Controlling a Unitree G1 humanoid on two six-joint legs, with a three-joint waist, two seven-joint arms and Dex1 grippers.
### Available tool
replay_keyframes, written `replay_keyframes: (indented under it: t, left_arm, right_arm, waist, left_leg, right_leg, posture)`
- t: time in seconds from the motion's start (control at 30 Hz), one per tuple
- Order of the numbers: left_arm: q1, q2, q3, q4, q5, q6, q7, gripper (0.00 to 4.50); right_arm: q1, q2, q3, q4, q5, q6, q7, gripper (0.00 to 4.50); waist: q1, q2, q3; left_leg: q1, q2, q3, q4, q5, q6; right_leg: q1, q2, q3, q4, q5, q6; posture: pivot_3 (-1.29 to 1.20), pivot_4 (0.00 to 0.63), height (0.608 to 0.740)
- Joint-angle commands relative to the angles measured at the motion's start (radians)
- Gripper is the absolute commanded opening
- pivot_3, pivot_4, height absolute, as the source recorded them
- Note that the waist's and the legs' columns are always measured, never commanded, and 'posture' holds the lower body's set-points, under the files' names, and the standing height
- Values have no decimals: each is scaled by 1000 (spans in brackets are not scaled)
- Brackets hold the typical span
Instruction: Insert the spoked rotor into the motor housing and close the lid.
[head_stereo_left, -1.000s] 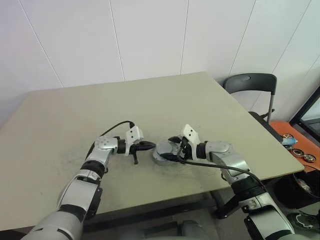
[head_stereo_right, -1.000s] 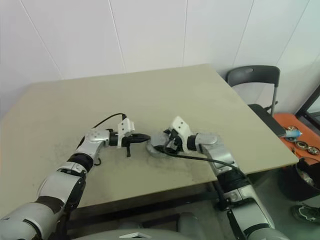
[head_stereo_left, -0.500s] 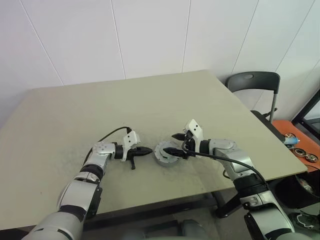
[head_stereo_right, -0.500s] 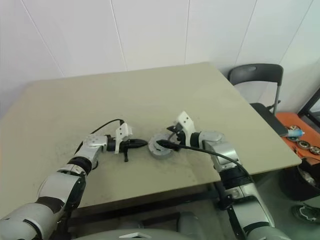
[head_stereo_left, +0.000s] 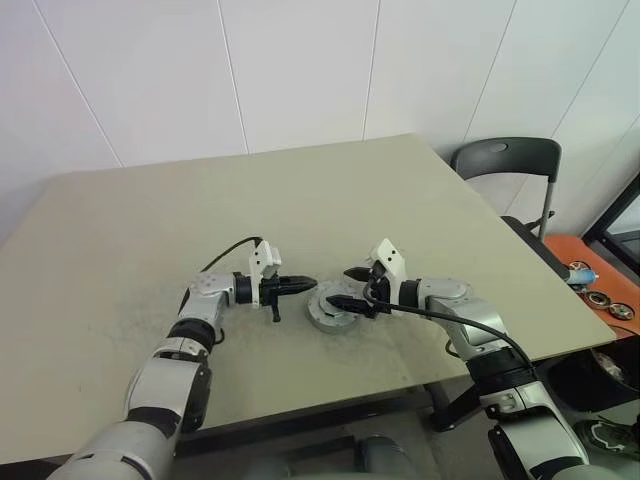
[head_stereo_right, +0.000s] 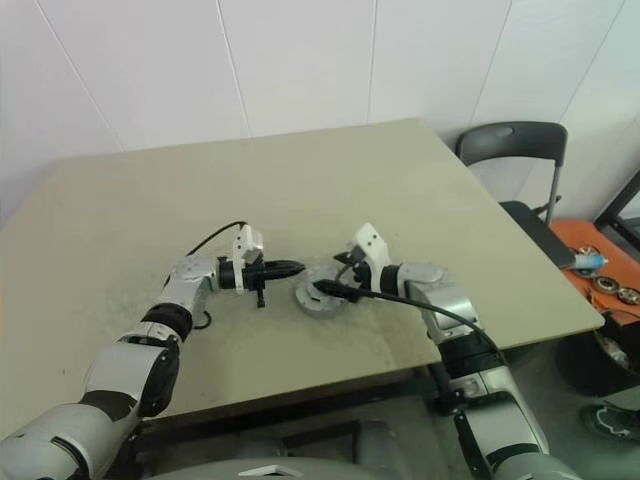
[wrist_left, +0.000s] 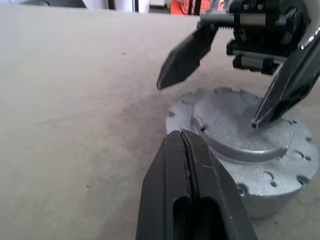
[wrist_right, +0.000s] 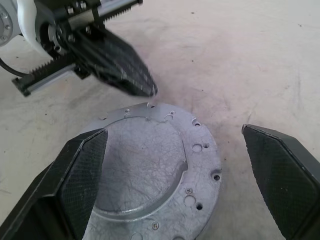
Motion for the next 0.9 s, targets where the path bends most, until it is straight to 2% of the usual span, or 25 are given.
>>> replay_keyframes:
  t: [0.03,0.3,0.5,0.73,0.9]
  left_arm:
    - [-28,8,-10,20,30,-16,13,0]
    - [-24,-12,1,5,14,-11,-15,0]
    - [22,-43,8,-112,-33,30,-65,0]
    - [89,-27,-27,-257,-25,90,-55,0]
    - [99,-14,-39,-265,-11,95,-46,0]
  right_arm:
    - [-20,3,-19,-20,12,-14,-3,4486]
    - [-20,3,-20,-21,13,-10,-4,4486]
    - [-22,4,-18,-13,11,-13,-5,4486]
    - [-22,3,-20,-19,14,-10,-4,4486]
    - [-26,-10,-30,-31,23,2,5,4486]
  waist:
    - [1,0,0]
    - [1,0,0]
    - [2,0,0]
    - [3,0,0]
    - [3,0,0]
  left_leg:
    - [0,0,0,0,0,0]
    - [1,0,0,1,0,0]
    - [0,0,0,1,0,0]
    - [0,0,0,1,0,0]
    - [0,0,0,1,0,0]
  right_leg:
    - [0,0,0,0,0,0]
    - [1,0,0,0,0,0]
    - [1,0,0,0,0,0]
    - [1,-1,0,0,0,0]
    - [1,-1,0,0,0,0]
  posture:
    - [0,0,740]
    - [0,0,740]
    - [0,0,740]
    - [0,0,740]
    - [0,0,740]
